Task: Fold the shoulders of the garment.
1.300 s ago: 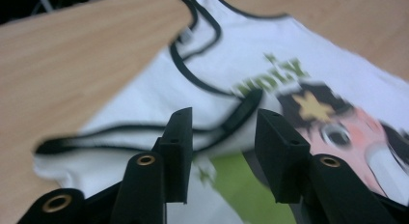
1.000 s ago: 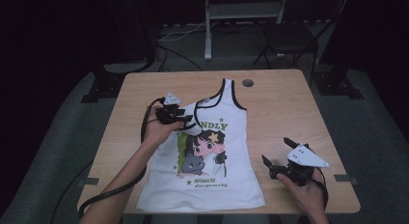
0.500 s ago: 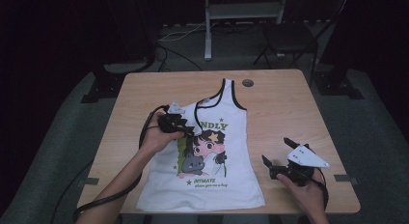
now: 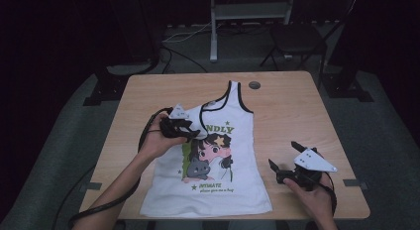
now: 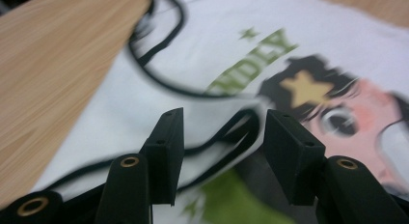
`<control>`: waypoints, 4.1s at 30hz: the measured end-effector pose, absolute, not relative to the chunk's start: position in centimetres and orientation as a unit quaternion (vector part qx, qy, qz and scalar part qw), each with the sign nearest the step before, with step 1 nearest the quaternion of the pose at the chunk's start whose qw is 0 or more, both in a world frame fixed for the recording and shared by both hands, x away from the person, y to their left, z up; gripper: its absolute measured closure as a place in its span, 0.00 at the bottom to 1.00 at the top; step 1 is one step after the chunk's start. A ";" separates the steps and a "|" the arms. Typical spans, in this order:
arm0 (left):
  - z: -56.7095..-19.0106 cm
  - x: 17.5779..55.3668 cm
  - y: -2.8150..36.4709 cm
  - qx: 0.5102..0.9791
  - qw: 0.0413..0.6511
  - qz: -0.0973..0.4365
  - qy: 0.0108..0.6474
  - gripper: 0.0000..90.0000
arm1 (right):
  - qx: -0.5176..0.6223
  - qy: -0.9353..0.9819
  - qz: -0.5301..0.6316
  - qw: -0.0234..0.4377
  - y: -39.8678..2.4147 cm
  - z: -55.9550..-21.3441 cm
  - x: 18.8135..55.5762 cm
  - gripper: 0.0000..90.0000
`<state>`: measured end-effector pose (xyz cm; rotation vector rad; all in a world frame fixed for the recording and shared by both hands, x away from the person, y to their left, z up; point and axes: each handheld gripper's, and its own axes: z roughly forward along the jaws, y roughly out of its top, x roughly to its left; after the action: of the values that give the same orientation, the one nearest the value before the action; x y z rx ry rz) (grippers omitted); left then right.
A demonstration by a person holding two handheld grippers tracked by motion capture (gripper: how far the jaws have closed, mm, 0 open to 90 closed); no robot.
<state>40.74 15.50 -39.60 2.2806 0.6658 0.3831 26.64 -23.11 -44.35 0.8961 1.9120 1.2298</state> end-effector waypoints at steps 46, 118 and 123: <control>-41.9 37.6 15.8 0.878 0.368 0.213 0.222 0.96 | 0.343 0.736 0.472 0.343 -23.1 -44.4 26.6 0.07; -42.0 46.1 22.9 0.813 0.353 0.173 0.428 0.47 | 0.345 0.734 0.474 0.343 -23.1 -44.3 26.5 0.07; -42.5 45.4 22.6 0.825 0.344 0.163 0.417 0.47 | 0.346 0.734 0.475 0.341 -23.2 -44.3 26.6 0.07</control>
<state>45.43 22.63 -42.53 2.1442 1.0824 0.4227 26.56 -23.19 -44.34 0.8993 1.9084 1.2357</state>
